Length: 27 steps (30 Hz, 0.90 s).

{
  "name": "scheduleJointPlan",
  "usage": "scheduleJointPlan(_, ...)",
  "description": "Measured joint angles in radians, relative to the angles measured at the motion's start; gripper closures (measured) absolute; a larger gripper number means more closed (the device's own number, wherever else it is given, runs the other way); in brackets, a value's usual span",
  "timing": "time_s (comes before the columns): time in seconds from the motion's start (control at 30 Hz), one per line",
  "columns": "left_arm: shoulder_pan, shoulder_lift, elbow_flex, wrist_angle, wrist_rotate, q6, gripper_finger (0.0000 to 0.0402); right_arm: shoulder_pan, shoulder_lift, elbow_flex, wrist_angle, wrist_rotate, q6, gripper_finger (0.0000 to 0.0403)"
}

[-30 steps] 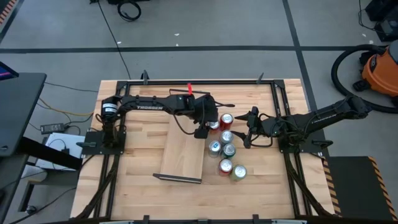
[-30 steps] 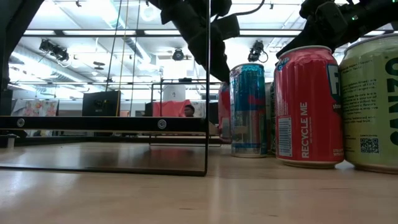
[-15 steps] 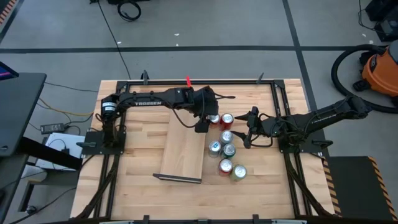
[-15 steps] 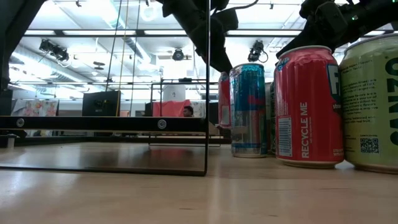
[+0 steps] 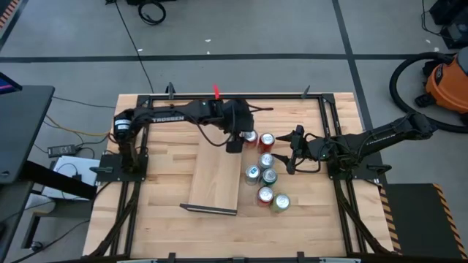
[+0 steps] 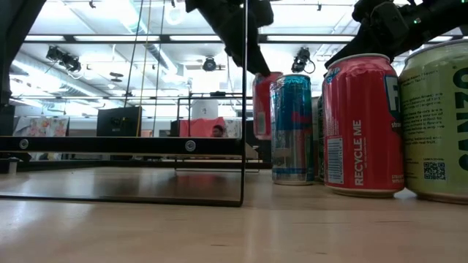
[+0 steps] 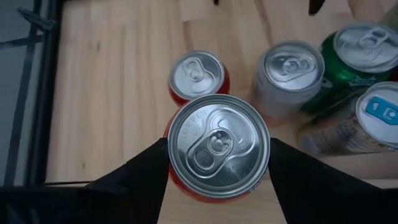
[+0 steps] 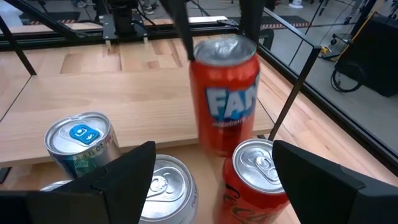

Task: Place canned beverage on shelf
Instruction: Put the top orange soda can on the shelf

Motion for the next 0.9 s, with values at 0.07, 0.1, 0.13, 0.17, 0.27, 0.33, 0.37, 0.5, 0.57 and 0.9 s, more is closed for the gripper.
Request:
scheduleJointPlan(0.07,0.008,-0.016,0.000,-0.010,-0.003,-0.002,0.0154,0.000,0.000,0.000,0.001,0.000,0.000,0.0070)
scheduleJointPlan(0.1,0.010,-0.022,0.000,-0.018,-0.003,-0.006,0.0154,0.000,0.000,0.000,0.000,0.000,0.000,0.0070)
scheduleJointPlan(0.13,0.014,-0.029,0.000,-0.028,-0.003,-0.007,0.0154,0.000,0.000,0.000,0.001,0.000,0.000,0.0070)
scheduleJointPlan(0.17,0.019,-0.036,0.000,-0.043,-0.004,-0.007,0.0154,0.000,0.000,0.000,0.001,0.000,0.000,0.0070)
scheduleJointPlan(0.27,0.037,-0.040,0.000,-0.077,-0.003,-0.008,0.0154,0.000,0.000,0.000,0.001,0.000,0.000,0.0070)
scheduleJointPlan(0.33,0.055,-0.040,0.000,-0.101,0.001,-0.007,0.0154,0.000,0.000,0.000,0.001,-0.001,0.000,0.0070)
scheduleJointPlan(0.37,0.065,-0.040,0.000,-0.115,0.002,-0.006,0.0154,0.000,0.000,0.000,0.002,-0.004,0.001,0.0070)
scheduleJointPlan(0.5,0.112,-0.034,0.000,-0.137,0.024,0.002,0.0154,0.000,0.000,0.000,0.009,-0.008,0.004,0.0070)
scheduleJointPlan(0.57,0.133,-0.033,0.000,-0.136,0.035,0.013,0.0154,0.000,0.000,0.000,0.009,-0.008,0.003,0.0070)
scheduleJointPlan(0.9,0.199,0.010,0.000,-0.156,0.139,0.048,0.0154,0.002,0.000,0.000,0.014,-0.011,0.003,0.0070)
